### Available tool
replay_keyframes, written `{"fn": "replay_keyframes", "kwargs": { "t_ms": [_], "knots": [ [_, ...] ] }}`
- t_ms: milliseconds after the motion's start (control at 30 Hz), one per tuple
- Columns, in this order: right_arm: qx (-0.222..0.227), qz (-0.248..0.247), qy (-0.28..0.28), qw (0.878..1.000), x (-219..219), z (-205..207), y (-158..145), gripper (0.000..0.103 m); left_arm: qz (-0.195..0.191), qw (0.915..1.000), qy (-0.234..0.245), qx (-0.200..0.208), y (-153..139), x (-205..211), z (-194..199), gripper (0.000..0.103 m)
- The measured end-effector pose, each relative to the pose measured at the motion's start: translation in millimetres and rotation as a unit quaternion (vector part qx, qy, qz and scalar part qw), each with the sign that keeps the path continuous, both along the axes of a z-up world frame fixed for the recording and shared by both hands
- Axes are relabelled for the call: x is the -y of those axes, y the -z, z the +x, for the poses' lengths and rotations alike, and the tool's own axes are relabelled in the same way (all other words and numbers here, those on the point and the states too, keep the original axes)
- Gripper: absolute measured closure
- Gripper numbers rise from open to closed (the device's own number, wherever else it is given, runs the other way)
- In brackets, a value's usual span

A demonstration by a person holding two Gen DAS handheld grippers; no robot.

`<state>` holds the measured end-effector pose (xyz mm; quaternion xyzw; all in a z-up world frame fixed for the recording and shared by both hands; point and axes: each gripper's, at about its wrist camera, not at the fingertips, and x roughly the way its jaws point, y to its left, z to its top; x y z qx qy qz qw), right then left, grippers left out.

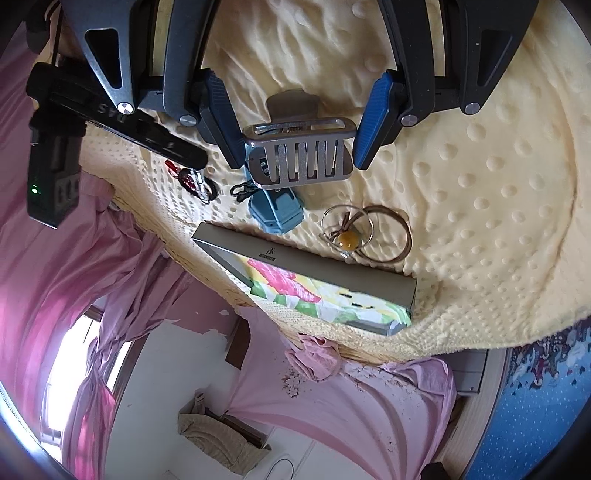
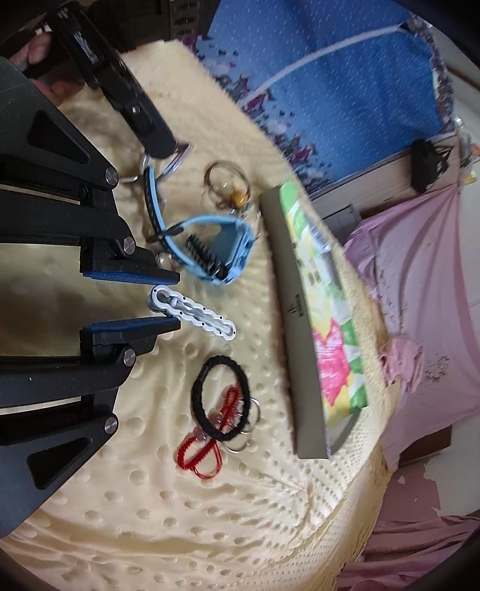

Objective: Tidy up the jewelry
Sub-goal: 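Carry the clip and chain into the grey tray and open both tools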

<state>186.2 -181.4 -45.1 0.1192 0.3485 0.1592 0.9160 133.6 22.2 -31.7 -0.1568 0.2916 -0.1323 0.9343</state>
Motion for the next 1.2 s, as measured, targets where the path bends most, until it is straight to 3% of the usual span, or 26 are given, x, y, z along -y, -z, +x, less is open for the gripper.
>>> {"fn": "replay_keyframes", "kwargs": {
  "t_ms": [233,367,500,633,933,1200],
  "knots": [
    [0.040,0.024,-0.011,0.999,7.9,-9.9,-13.3,0.087,-0.024,0.9995,-0.013,0.016,-30.2,3.1,-0.2,0.045],
    [0.041,0.041,-0.015,0.998,12.8,-9.0,-14.7,0.087,-0.013,0.9998,-0.014,0.009,-37.6,6.2,8.3,0.046],
    [0.041,0.058,-0.012,0.997,17.6,-6.5,-13.9,0.087,-0.039,0.9992,-0.013,-0.003,-39.9,2.0,18.1,0.046],
    [0.053,0.062,-0.013,0.997,17.7,-0.7,-20.4,0.087,-0.039,0.9990,-0.021,0.008,-53.8,2.2,32.9,0.046],
    [0.075,0.032,-0.021,0.996,20.5,63.0,-51.9,0.087,-0.048,0.9975,-0.041,0.031,-81.1,3.6,103.4,0.046],
    [0.049,0.020,-0.021,0.998,16.6,146.6,-49.8,0.087,-0.045,0.9969,-0.064,0.004,-61.4,1.0,180.2,0.046]
  ]
}}
